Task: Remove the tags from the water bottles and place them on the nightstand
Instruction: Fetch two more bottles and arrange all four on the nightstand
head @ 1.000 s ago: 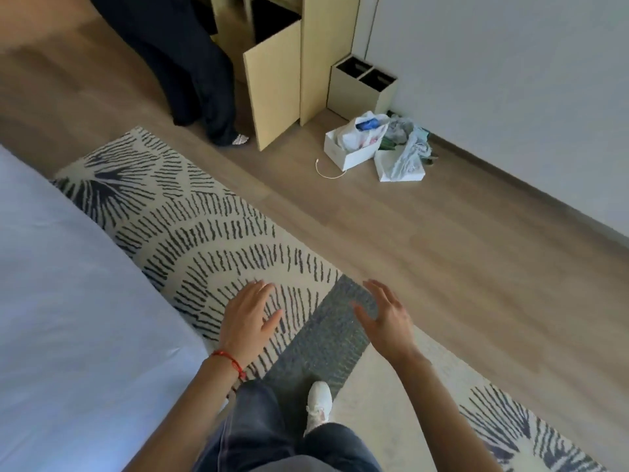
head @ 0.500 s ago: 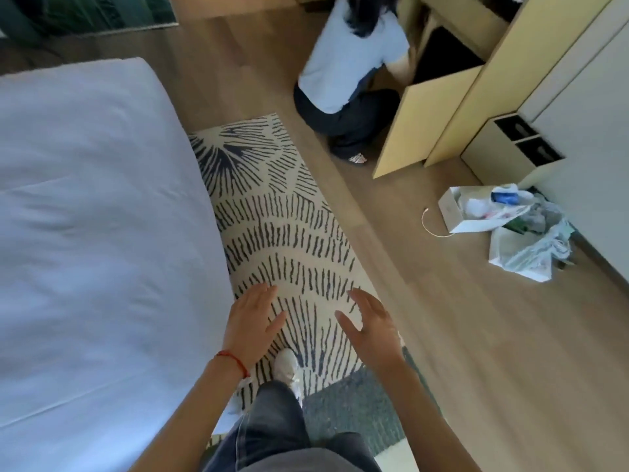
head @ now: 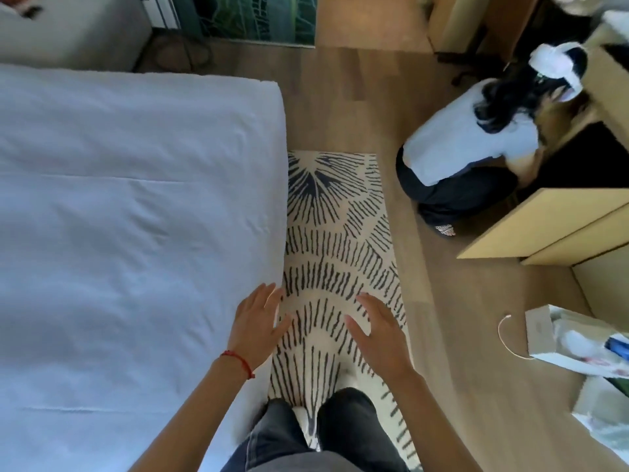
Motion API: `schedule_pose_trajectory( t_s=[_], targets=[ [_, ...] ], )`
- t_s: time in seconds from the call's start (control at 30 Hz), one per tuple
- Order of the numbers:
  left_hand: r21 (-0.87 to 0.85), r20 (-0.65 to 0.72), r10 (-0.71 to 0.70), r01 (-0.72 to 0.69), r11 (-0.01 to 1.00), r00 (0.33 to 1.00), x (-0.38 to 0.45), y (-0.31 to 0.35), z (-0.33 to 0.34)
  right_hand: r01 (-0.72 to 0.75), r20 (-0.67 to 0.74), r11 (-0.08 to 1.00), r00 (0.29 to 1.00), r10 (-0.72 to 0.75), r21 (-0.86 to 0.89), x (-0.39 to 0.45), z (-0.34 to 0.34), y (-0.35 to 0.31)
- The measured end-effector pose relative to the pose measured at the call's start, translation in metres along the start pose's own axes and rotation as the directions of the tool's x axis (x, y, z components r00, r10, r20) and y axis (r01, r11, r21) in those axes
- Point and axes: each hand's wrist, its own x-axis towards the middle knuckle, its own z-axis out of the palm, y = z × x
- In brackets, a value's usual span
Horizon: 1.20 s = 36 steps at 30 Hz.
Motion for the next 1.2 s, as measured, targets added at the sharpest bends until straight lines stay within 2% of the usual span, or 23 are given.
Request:
schedule_pose_trajectory(
  t_s=[0.33, 0.57, 0.73, 1.03, 1.2],
  targets=[
    [0.012, -0.137, -0.190, 0.194, 0.981, 0.972, 0.123, 0.008, -0.018, 0.211, 0.156, 0.977, 0.966, -0.206, -0.014, 0.171, -0.037, -0.001],
    [0.006, -0.145, -0.192, 0.195, 0.981, 0.971, 0.238, 0.047, -0.025, 0.208, 0.162, 0.978, 0.965, -0.207, 0.014, 0.282, -0.098, 0.021],
    [0.012, -0.144, -0.195, 0.199, 0.980, 0.970, 0.308, 0.055, -0.031, 0.172, 0.179, 0.984, 0.968, -0.177, 0.044, 0.352, -0.115, 0.023],
    [0.019, -0.124, -0.183, 0.187, 0.982, 0.975, 0.464, 0.011, -0.063, 0.157, 0.152, 0.987, 0.976, -0.158, 0.021, 0.511, -0.106, -0.004],
    [0.017, -0.109, -0.149, 0.151, 0.988, 0.983, 0.574, -0.019, -0.104, 0.143, 0.125, 0.990, 0.982, -0.144, 0.013, 0.623, -0.114, -0.041]
  ],
)
